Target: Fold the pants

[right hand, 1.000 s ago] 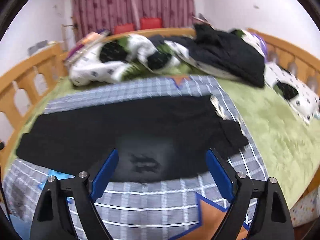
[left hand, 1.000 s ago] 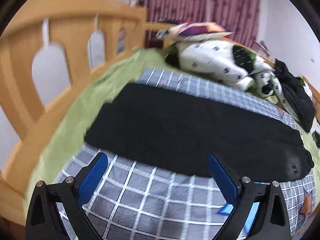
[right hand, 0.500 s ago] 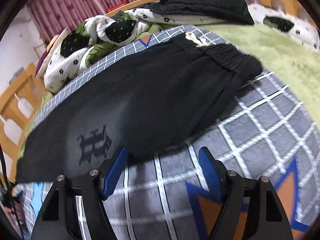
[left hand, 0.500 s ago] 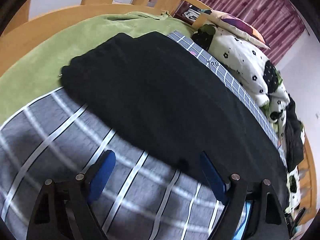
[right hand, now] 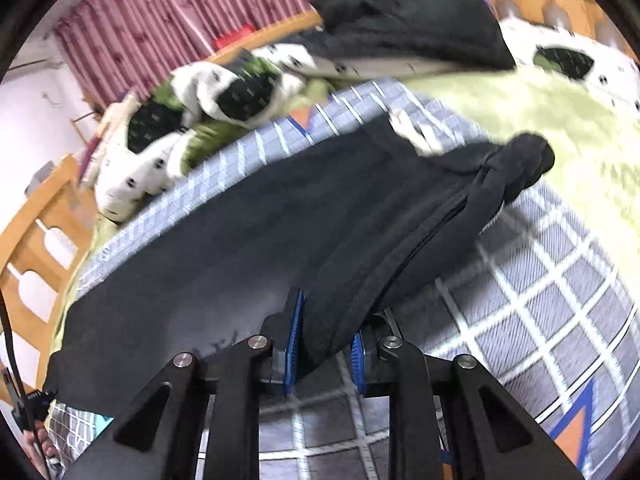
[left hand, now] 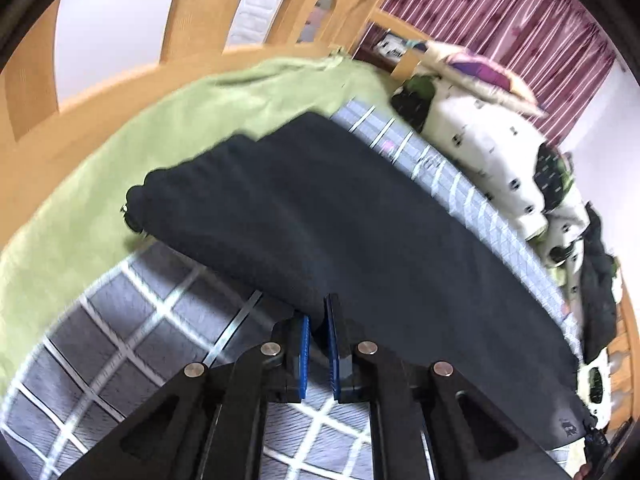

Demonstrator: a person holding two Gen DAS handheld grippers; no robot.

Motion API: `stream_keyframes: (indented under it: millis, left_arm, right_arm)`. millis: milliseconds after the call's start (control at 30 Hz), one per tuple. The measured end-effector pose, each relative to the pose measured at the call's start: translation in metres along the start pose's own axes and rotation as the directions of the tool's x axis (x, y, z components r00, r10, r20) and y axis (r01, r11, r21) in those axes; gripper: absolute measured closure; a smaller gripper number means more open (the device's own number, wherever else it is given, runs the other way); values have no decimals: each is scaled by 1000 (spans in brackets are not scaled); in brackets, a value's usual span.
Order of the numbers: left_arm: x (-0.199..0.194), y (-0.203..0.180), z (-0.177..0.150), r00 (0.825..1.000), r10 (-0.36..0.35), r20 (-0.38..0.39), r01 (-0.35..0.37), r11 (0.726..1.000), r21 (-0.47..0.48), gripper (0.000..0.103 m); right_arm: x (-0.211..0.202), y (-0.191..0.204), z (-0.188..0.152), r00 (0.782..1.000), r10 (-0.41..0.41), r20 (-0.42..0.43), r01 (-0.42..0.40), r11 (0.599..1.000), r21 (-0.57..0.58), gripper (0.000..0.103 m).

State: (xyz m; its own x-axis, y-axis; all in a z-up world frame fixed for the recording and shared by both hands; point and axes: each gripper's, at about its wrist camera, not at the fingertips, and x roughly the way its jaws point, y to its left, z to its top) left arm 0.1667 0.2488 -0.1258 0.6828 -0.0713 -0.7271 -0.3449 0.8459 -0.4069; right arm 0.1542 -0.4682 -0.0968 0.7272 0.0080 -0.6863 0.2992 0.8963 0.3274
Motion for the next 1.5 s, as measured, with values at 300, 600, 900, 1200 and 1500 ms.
stream_keyframes:
  millis: [300, 600, 900, 1200, 1500]
  left_arm:
    - [-4, -57, 57, 990, 14, 139, -31, 992, 121, 95]
    - [73, -106, 101, 974, 61, 218, -106, 974, 200, 95]
    - [169, -124, 115, 970, 161, 184, -200, 956, 215, 90]
    - [132, -118, 103, 968, 175, 178, -217, 944, 249, 39]
    - [66, -56, 15, 996, 87, -4, -84, 978, 190, 35]
  right_arm:
    - [-7, 43, 67, 997, 27, 73, -21, 996, -85, 83]
    - [52, 53, 112, 996, 35, 79, -28, 995, -92, 84]
    - [166, 61, 132, 998, -64, 25, 65, 997, -43, 84]
    - [155, 59, 127, 999, -36, 22, 36, 999, -20, 51]
    - [68, 34, 56, 996, -82, -21, 78, 985, -152, 38]
